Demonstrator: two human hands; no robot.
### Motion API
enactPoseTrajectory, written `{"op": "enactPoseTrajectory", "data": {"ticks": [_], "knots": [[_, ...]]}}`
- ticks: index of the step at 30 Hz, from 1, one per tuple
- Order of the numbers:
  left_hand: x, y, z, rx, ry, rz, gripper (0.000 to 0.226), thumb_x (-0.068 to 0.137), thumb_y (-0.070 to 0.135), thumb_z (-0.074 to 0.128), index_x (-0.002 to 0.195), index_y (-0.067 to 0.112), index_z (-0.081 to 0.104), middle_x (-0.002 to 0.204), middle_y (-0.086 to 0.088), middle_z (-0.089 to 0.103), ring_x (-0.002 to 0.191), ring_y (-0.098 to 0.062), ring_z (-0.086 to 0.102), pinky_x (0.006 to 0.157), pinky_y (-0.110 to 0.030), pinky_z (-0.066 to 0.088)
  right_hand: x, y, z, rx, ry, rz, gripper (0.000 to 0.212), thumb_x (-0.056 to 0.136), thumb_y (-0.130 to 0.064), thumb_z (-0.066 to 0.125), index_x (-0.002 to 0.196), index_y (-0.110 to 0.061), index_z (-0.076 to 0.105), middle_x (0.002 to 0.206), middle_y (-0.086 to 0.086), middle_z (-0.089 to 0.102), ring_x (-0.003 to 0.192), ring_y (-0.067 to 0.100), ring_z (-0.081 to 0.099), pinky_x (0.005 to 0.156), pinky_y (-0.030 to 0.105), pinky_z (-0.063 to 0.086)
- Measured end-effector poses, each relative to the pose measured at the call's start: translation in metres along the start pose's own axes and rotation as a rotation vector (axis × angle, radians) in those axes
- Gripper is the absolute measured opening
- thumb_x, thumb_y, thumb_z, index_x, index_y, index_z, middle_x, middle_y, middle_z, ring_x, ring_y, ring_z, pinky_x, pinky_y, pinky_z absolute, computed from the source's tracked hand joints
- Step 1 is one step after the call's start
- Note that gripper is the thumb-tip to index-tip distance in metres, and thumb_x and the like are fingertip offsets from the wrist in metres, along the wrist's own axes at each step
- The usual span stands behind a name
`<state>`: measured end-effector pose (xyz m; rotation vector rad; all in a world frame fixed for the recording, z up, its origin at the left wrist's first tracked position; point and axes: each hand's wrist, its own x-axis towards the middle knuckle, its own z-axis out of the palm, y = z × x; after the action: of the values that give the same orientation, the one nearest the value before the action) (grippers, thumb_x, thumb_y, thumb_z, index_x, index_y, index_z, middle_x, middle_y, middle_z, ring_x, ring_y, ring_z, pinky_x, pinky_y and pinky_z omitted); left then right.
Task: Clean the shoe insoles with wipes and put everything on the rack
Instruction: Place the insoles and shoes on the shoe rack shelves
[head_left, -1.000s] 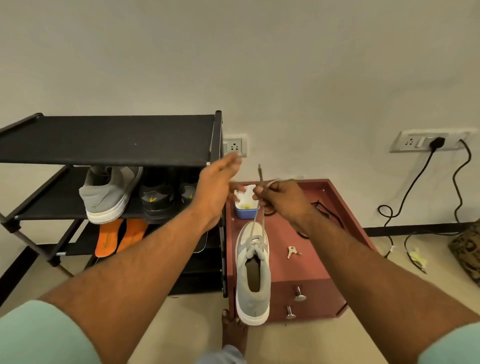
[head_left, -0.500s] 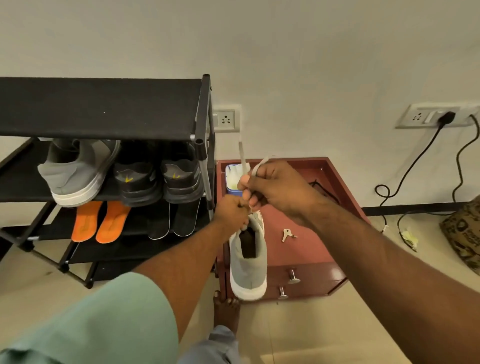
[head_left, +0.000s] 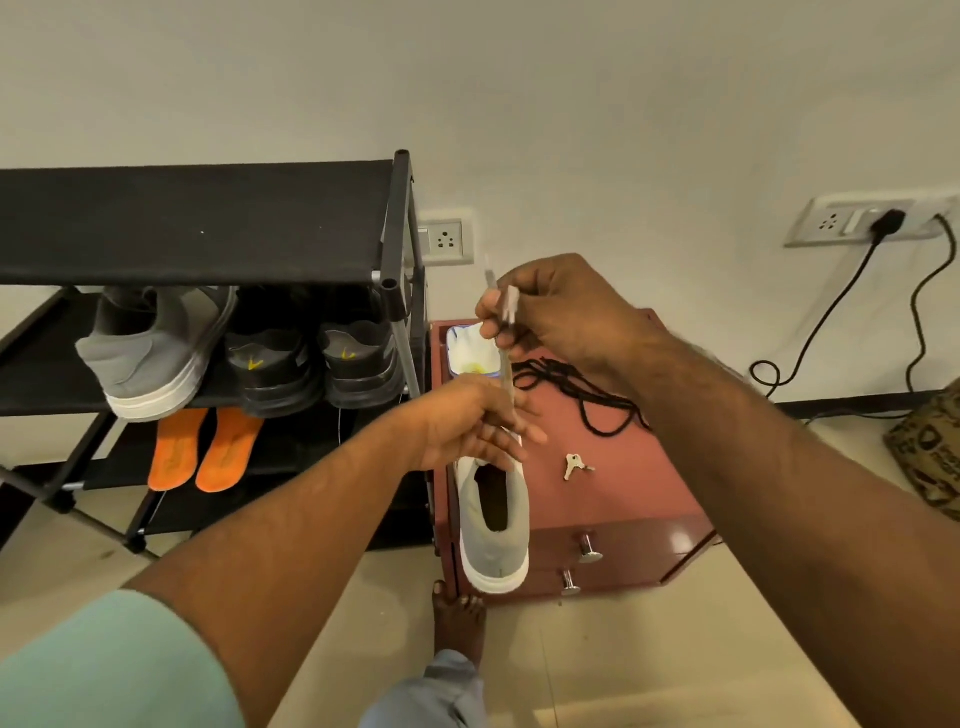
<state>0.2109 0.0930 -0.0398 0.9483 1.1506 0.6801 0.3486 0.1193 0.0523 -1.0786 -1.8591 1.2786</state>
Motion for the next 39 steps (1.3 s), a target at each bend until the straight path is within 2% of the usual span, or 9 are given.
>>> {"op": "enactPoseTrajectory", "data": {"ticks": [3, 5, 8, 14, 19, 22, 27, 34, 39], "knots": [[0.003, 0.006, -0.004, -0.344, -0.019, -0.015, 0.045, 0.099, 0.024, 0.030, 0.119, 0.001, 0.064, 0.116, -0.023, 0.069, 0.108, -0.038, 0.067, 0.095, -0.044, 0.053, -0.010, -0.006, -0.002, 0.021, -0.050, 0.001, 0.018, 0.094, -0.011, 0.056, 0.090, 0.001, 0.070, 0.077, 0.016, 0.070, 0.064, 0.019, 0.060, 0.061, 0.027, 0.053], [0.007, 0.013, -0.009, -0.377, -0.006, 0.001, 0.045, 0.102, 0.032, 0.033, 0.113, 0.003, 0.066, 0.093, -0.022, 0.072, 0.094, -0.034, 0.071, 0.090, -0.042, 0.056, -0.023, 0.001, 0.001, 0.052, -0.126, 0.049, 0.019, 0.094, -0.010, 0.056, 0.091, 0.004, 0.068, 0.081, 0.021, 0.068, 0.066, 0.020, 0.060, 0.063, 0.029, 0.052], [0.009, 0.021, -0.009, -0.198, 0.087, -0.020, 0.020, 0.100, 0.007, 0.047, 0.110, 0.001, 0.064, 0.073, -0.014, 0.063, 0.058, -0.018, 0.066, 0.051, -0.025, 0.055, -0.044, 0.032, 0.008, 0.194, -0.191, 0.159, 0.016, 0.092, -0.010, 0.058, 0.084, -0.002, 0.070, 0.077, 0.016, 0.068, 0.065, 0.018, 0.060, 0.062, 0.027, 0.053], [0.009, 0.014, -0.011, 0.252, 0.261, -0.051, 0.026, 0.094, 0.000, 0.061, 0.118, 0.009, 0.064, 0.091, -0.006, 0.077, 0.064, -0.008, 0.064, 0.059, -0.025, 0.050, -0.069, 0.125, 0.047, 0.838, 0.057, 0.488, 0.015, 0.093, -0.010, 0.055, 0.092, -0.002, 0.067, 0.082, 0.011, 0.070, 0.065, 0.013, 0.064, 0.064, 0.024, 0.056], [0.000, -0.002, -0.007, 0.814, 0.309, 0.072, 0.012, 0.086, 0.003, 0.072, 0.097, 0.004, 0.076, 0.086, -0.007, 0.073, 0.069, -0.014, 0.067, 0.062, -0.024, 0.056, -0.071, 0.160, 0.080, 1.051, 0.259, 0.614, 0.013, 0.091, -0.001, 0.054, 0.095, 0.003, 0.065, 0.080, 0.013, 0.069, 0.066, 0.017, 0.065, 0.064, 0.025, 0.058], [-0.007, -0.018, 0.005, 1.113, 0.377, 0.097, 0.012, 0.087, 0.014, 0.073, 0.098, 0.017, 0.078, 0.095, 0.000, 0.074, 0.087, -0.016, 0.067, 0.085, -0.033, 0.056, -0.061, 0.169, 0.085, 0.932, 0.344, 0.674, 0.008, 0.089, 0.006, 0.056, 0.086, 0.004, 0.063, 0.075, 0.014, 0.065, 0.063, 0.019, 0.064, 0.059, 0.025, 0.058], [-0.020, -0.073, 0.041, 1.027, 0.369, 0.017, 0.023, 0.094, 0.016, 0.064, 0.115, 0.017, 0.074, 0.111, -0.005, 0.071, 0.103, -0.021, 0.065, 0.101, -0.032, 0.049, -0.037, 0.169, 0.076, 0.414, 0.259, 0.726, 0.031, 0.077, 0.022, 0.054, 0.057, -0.002, 0.052, 0.049, 0.011, 0.054, 0.044, 0.022, 0.053, 0.041, 0.023, 0.049], [-0.001, -0.123, 0.043, 1.019, 0.373, -0.029, 0.028, 0.101, 0.030, 0.053, 0.124, 0.019, 0.066, 0.123, -0.008, 0.066, 0.112, -0.027, 0.063, 0.102, -0.036, 0.049, -0.025, 0.171, 0.064, -0.096, 0.002, 0.638, 0.018, 0.065, 0.015, 0.053, 0.072, 0.006, 0.067, 0.066, 0.016, 0.057, 0.065, 0.024, 0.054, 0.077, 0.049, 0.055], [0.029, -0.120, 0.028, 1.198, 0.246, -0.142, 0.033, 0.099, 0.038, 0.055, 0.127, 0.022, 0.063, 0.121, -0.005, 0.065, 0.111, -0.030, 0.063, 0.099, -0.042, 0.051, -0.026, 0.168, 0.062, -0.285, -0.001, 0.495, 0.022, 0.072, 0.009, 0.053, 0.069, -0.004, 0.070, 0.074, 0.021, 0.067, 0.073, 0.032, 0.064, 0.075, 0.049, 0.057]]}}
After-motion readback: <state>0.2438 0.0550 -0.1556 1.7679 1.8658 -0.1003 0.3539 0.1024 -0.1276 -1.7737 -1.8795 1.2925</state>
